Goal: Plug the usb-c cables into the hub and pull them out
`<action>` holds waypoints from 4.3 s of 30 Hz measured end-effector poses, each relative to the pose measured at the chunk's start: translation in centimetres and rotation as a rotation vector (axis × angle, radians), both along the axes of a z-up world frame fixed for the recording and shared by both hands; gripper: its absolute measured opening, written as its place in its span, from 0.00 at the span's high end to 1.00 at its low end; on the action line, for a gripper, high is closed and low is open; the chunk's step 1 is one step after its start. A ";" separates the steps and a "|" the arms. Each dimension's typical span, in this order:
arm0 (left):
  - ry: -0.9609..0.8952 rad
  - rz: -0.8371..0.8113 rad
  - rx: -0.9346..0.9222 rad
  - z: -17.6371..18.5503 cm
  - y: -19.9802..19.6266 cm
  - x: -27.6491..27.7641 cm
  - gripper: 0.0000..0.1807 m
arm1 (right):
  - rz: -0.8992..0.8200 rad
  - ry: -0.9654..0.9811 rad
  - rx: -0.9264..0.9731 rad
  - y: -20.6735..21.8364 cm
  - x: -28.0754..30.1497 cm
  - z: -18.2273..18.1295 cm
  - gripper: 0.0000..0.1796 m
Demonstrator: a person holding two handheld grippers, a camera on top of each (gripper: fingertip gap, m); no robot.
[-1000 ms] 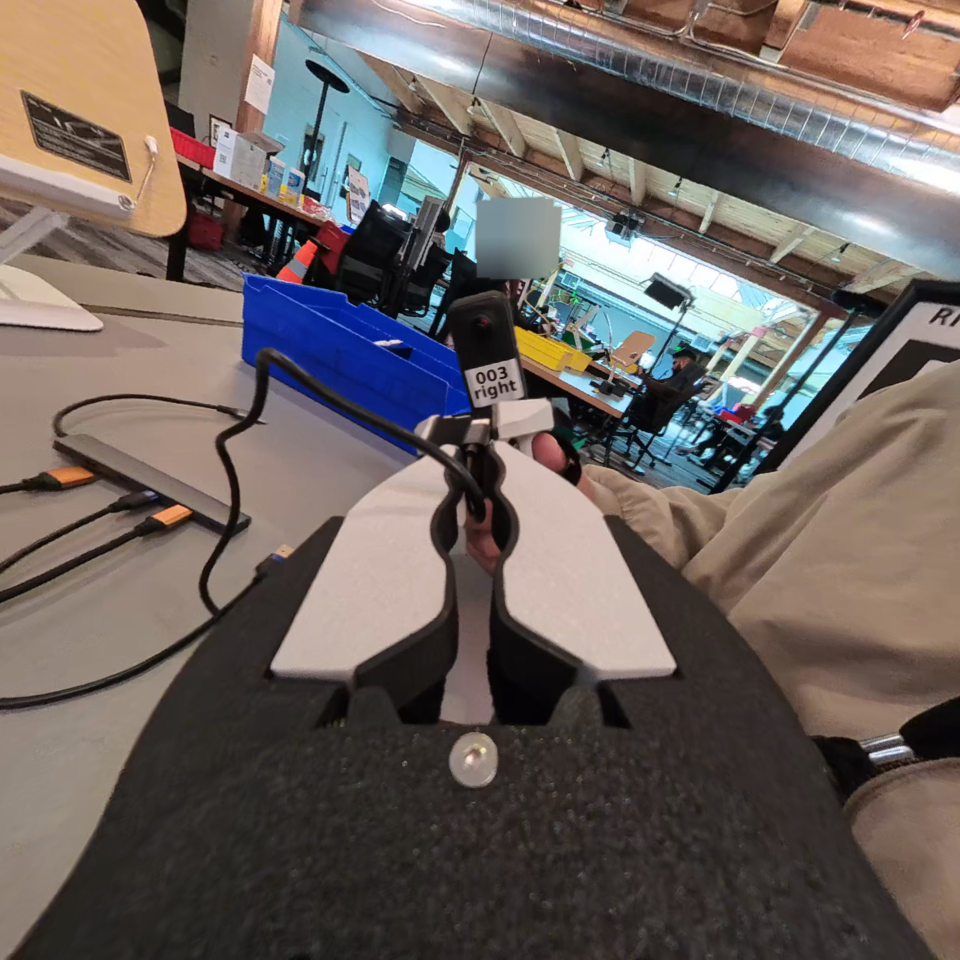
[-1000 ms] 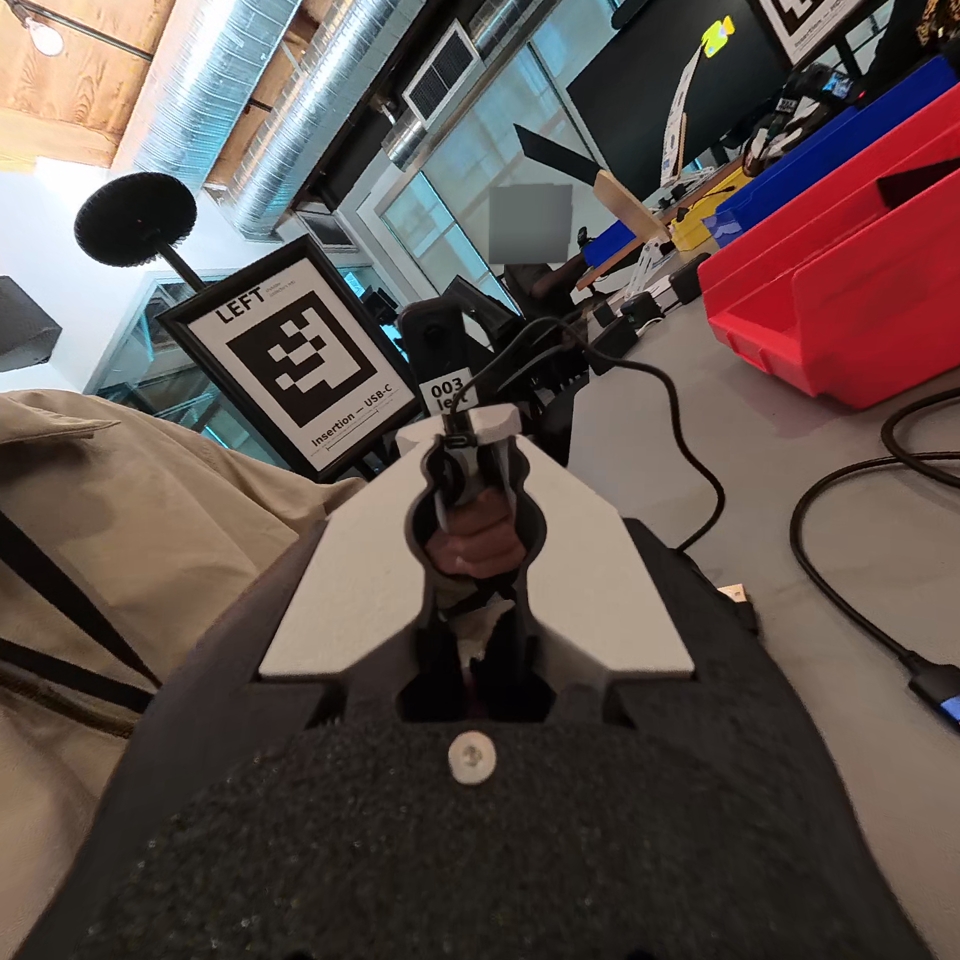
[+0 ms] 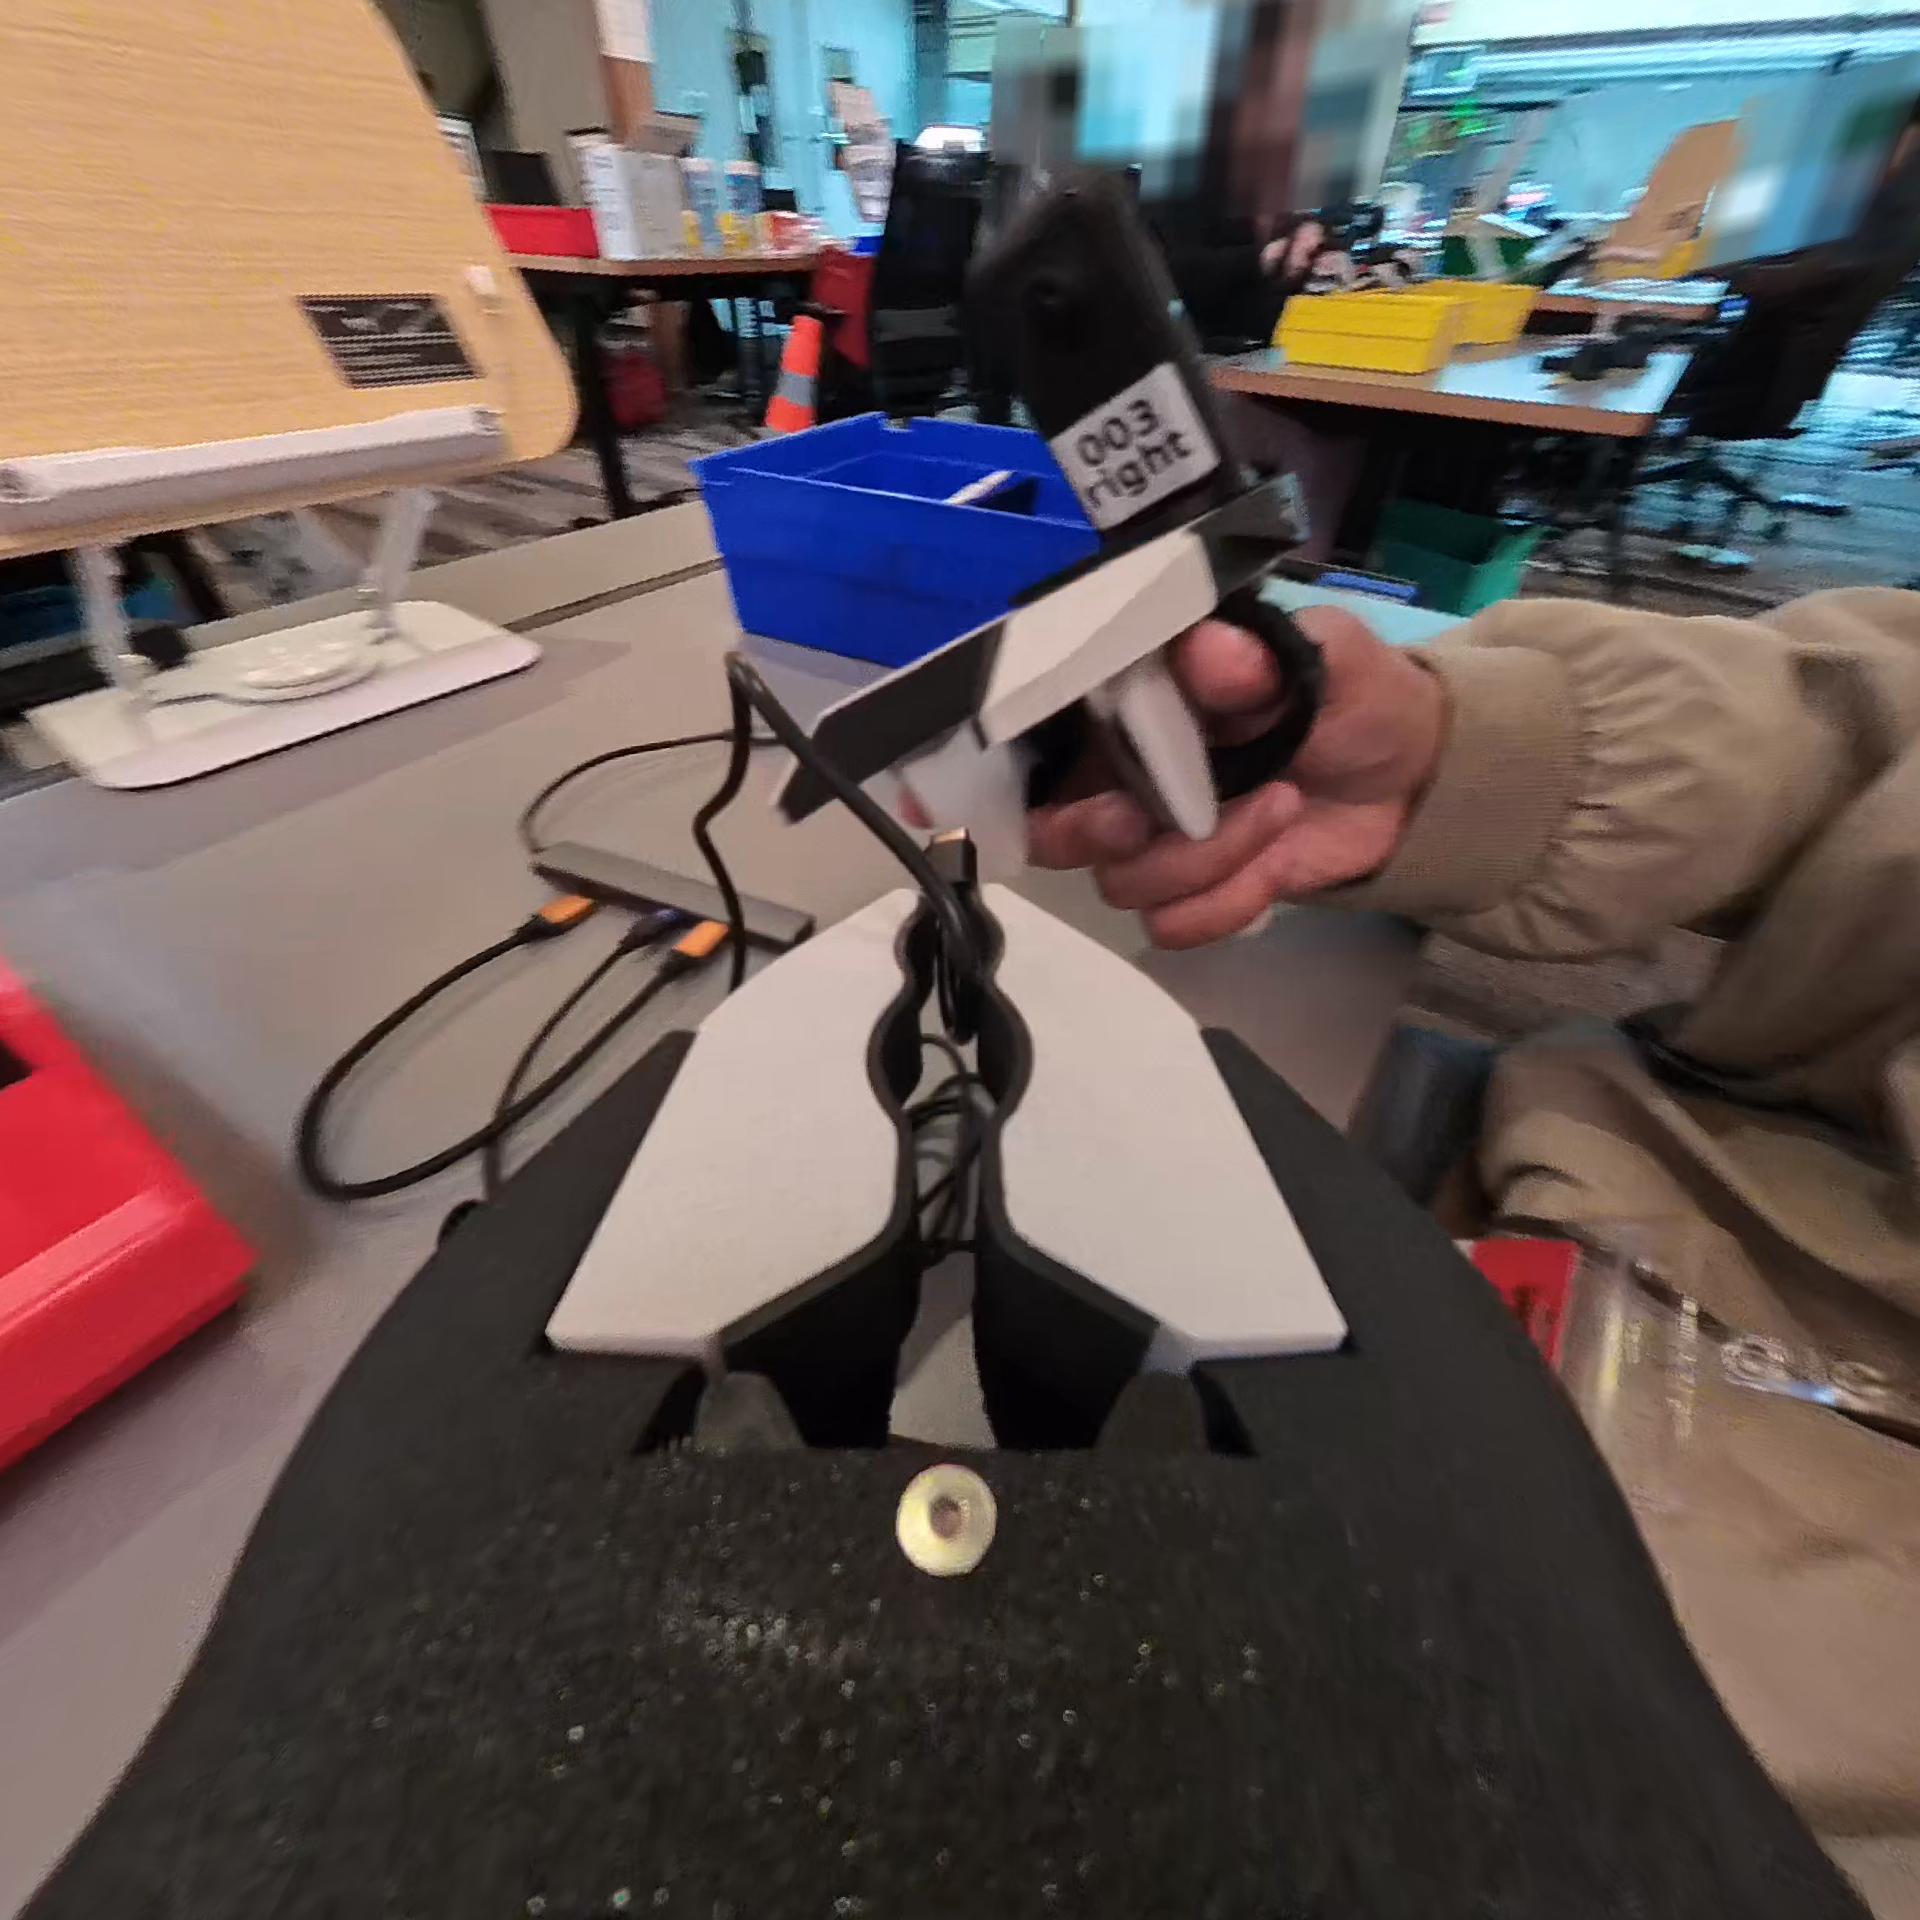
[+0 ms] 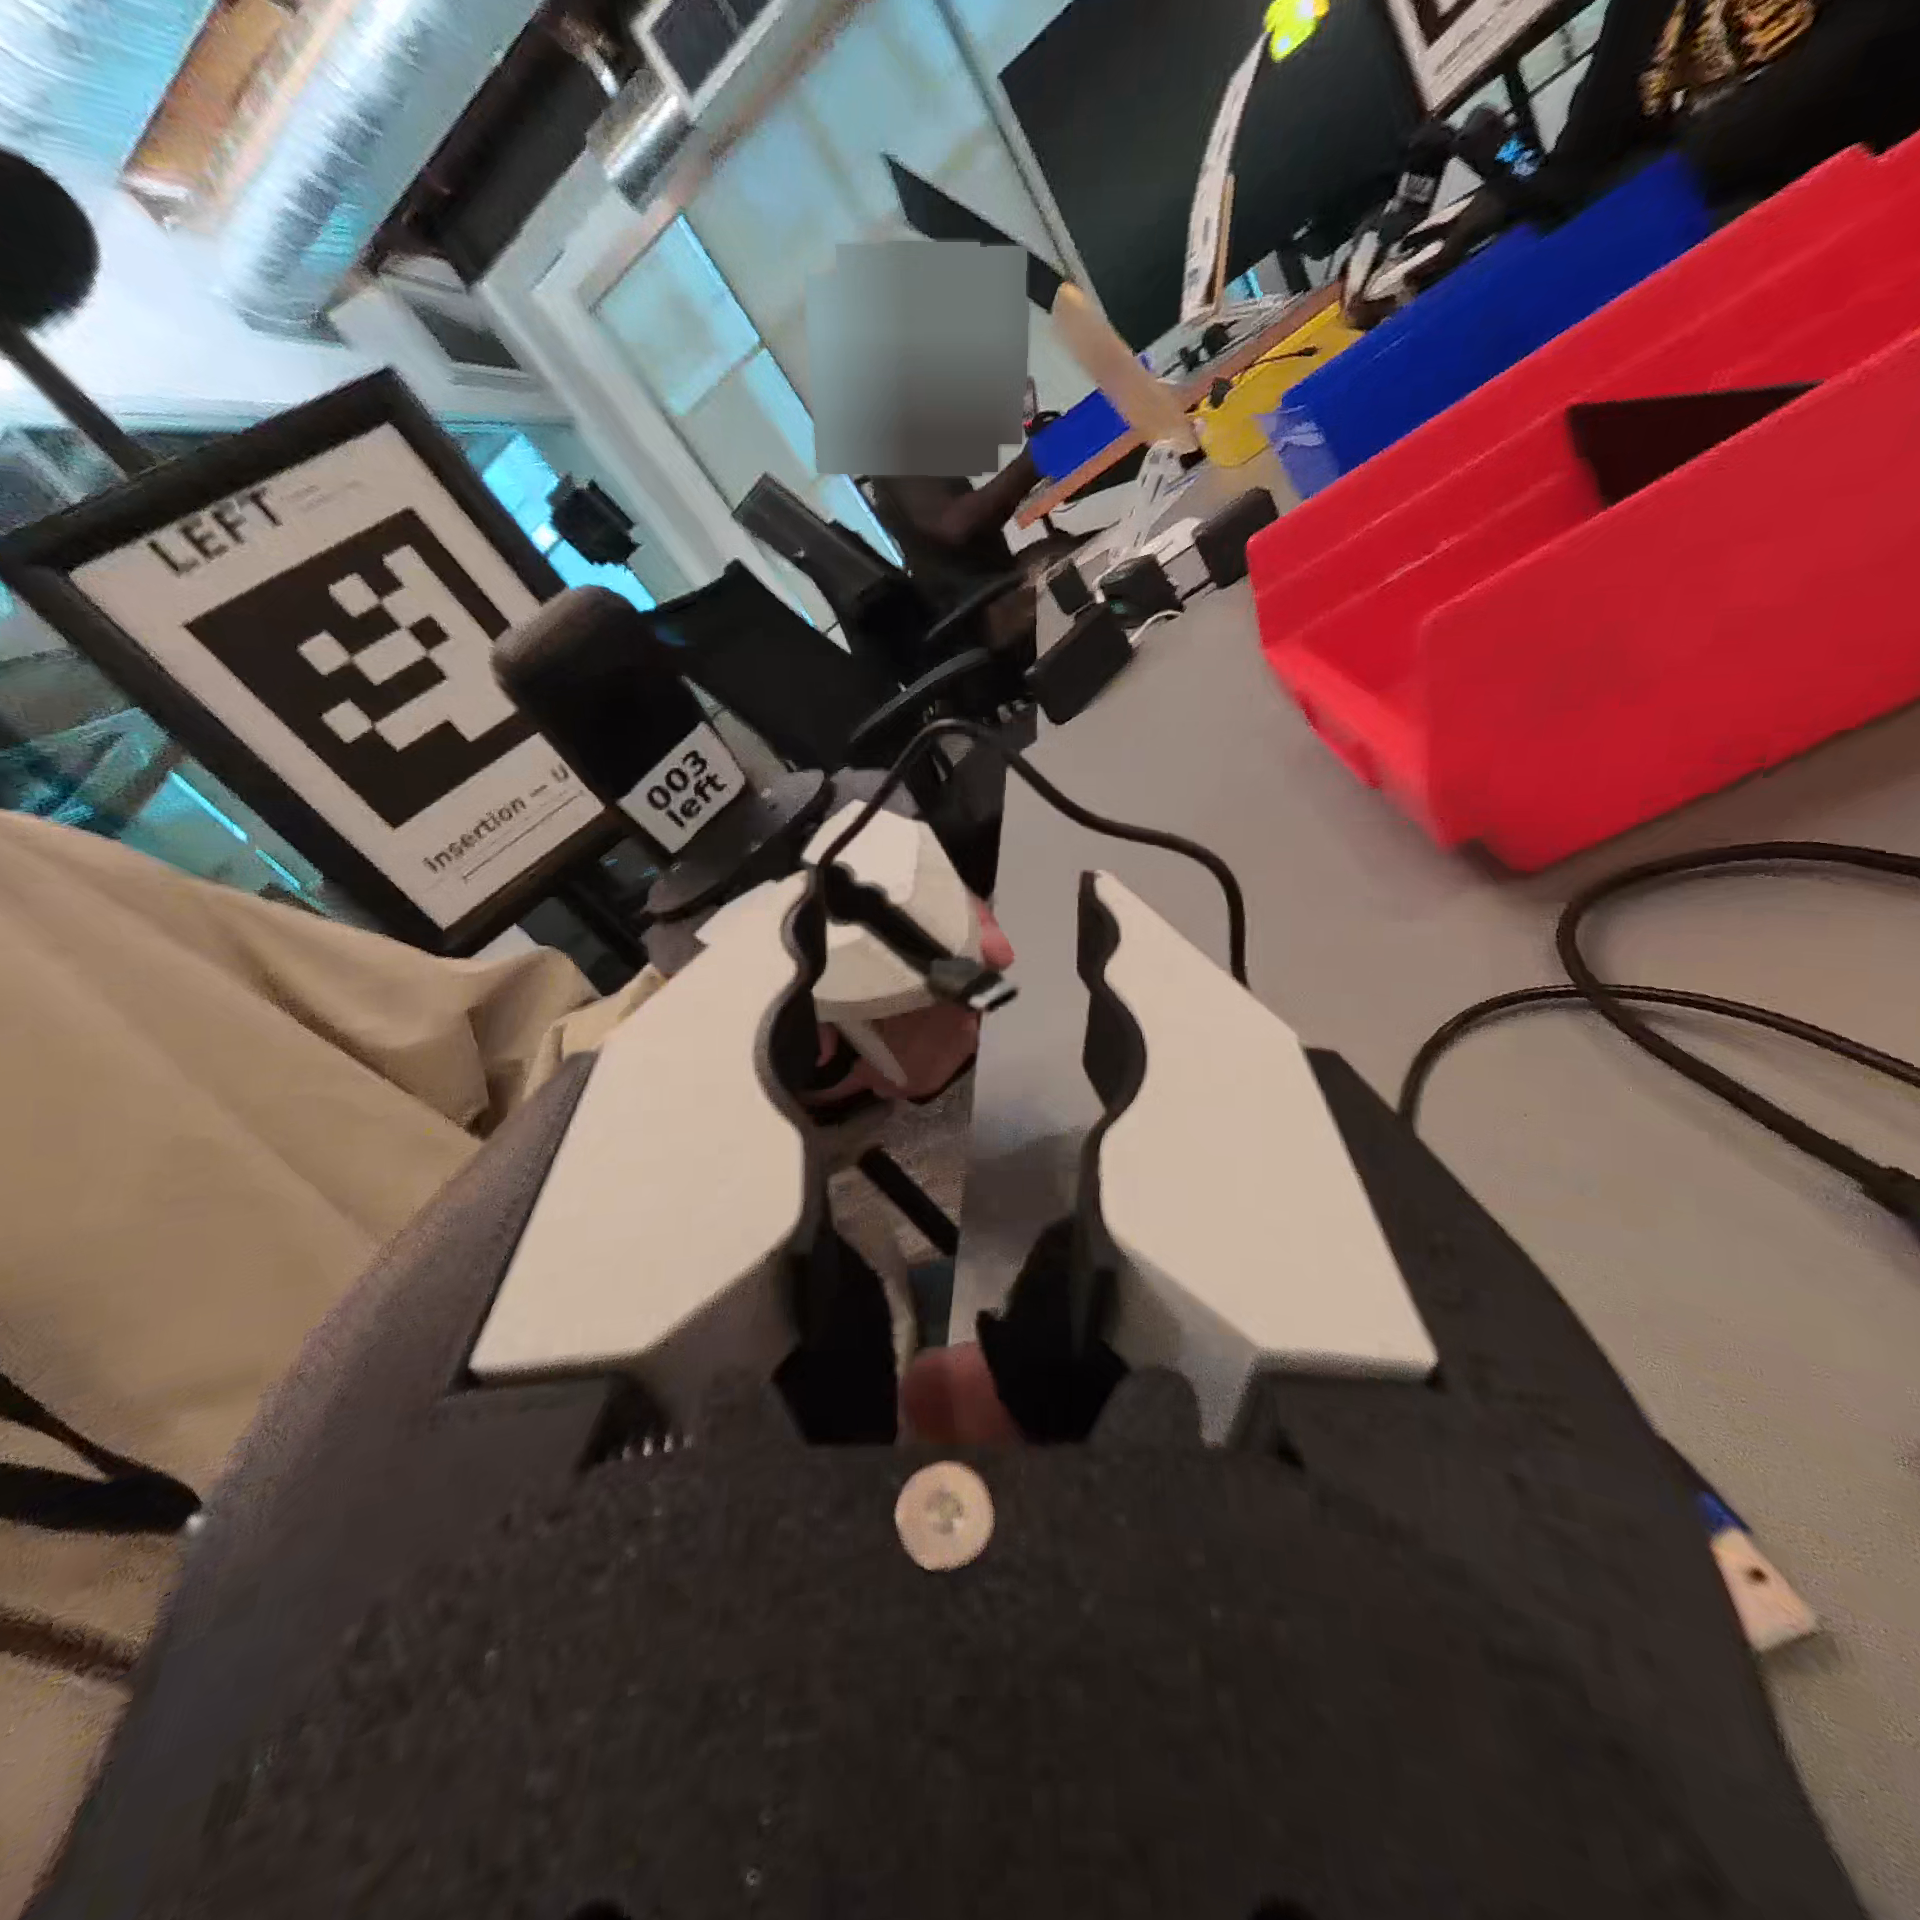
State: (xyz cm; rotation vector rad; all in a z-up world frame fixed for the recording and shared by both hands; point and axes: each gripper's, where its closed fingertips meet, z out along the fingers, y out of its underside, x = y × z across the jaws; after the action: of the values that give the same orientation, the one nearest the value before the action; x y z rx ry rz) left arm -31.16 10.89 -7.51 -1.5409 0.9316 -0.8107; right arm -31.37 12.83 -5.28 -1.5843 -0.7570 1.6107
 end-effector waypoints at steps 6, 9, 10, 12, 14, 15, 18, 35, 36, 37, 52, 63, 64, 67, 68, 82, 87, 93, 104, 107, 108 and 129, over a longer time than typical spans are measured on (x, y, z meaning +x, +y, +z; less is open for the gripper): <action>0.039 -0.131 -0.018 -0.9 -2.0 1.8 0.98 | 0.035 0.006 0.010 -0.5 0.2 -0.2 0.76; 0.080 -0.159 -0.038 -1.9 -2.4 2.4 0.98 | 0.041 0.039 -0.016 -0.5 0.3 0.8 0.76; 0.102 -0.167 -0.040 -2.3 -2.5 2.6 0.98 | 0.053 0.054 -0.031 -0.5 0.1 1.4 0.75; 0.150 -0.163 -0.024 -3.0 -2.6 3.1 0.98 | 0.097 0.060 -0.059 -0.8 -1.0 2.7 0.71; 0.181 -0.155 -0.017 -3.4 -2.6 3.6 0.98 | 0.197 0.122 -0.056 -2.3 -2.1 5.3 0.69; 0.182 -0.141 -0.016 -3.4 -2.5 3.6 0.98 | 0.241 0.163 -0.064 -3.1 -2.4 6.8 0.68; 0.169 -0.016 -0.005 -2.6 -0.8 1.7 0.98 | 0.171 0.092 0.029 -2.5 -1.5 7.5 0.67; -0.167 0.515 -0.170 1.8 5.0 -11.5 0.98 | -0.570 -0.949 0.055 10.5 7.8 -14.0 0.66; -0.158 0.476 -0.204 0.7 5.0 -10.3 0.98 | -0.576 -0.978 0.054 10.6 8.0 -14.4 0.67; -0.142 0.443 -0.231 -0.2 4.9 -9.1 0.98 | -0.597 -1.001 0.087 11.0 8.4 -14.5 0.72; 0.120 0.245 -0.127 -3.3 2.9 -2.5 0.98 | -0.275 -0.805 0.093 8.3 11.4 -12.7 0.88; 0.288 0.325 -0.227 -7.3 4.6 -4.4 0.98 | -0.293 -0.984 0.243 8.4 11.7 -14.1 0.89; 0.287 0.326 -0.238 -7.5 4.8 -4.5 0.98 | -0.287 -0.978 0.236 8.3 11.7 -14.0 0.89; 0.326 0.304 -0.246 -8.4 5.1 -4.7 0.98 | -0.229 -0.934 0.226 7.4 11.5 -13.4 0.89; 0.348 0.292 -0.243 -8.7 5.2 -4.7 0.98 | -0.185 -0.917 0.235 6.7 11.3 -13.3 0.89; 0.145 0.023 -0.101 -4.6 3.6 1.9 0.98 | -0.017 -0.681 0.075 3.2 7.7 -11.5 0.88; 0.293 0.087 -0.097 -6.4 4.2 0.3 0.98 | -0.095 -0.652 0.075 4.4 8.5 -10.7 0.88; 0.371 0.121 -0.099 -8.0 4.6 1.3 0.98 | -0.093 -0.574 0.025 4.4 8.1 -9.8 0.88; 0.317 0.202 -0.153 -7.9 5.7 0.9 0.98 | -0.090 -0.557 -0.007 4.0 7.1 -10.1 0.89; 0.317 0.202 -0.185 -8.1 5.4 1.0 0.98 | -0.102 -0.556 -0.026 4.2 7.0 -10.3 0.89; 0.314 0.200 -0.202 -8.2 5.3 1.1 0.98 | -0.106 -0.558 -0.028 4.3 7.0 -10.3 0.89; 0.493 0.316 -0.187 -10.2 6.3 -3.3 0.98 | -0.165 -0.881 0.231 3.7 6.0 -13.7 0.64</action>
State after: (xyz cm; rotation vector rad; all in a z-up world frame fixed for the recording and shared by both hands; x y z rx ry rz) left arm -34.46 17.21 -17.66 -2.0420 0.9419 -0.2981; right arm -25.37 16.56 -19.02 -2.1024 -1.1593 0.6214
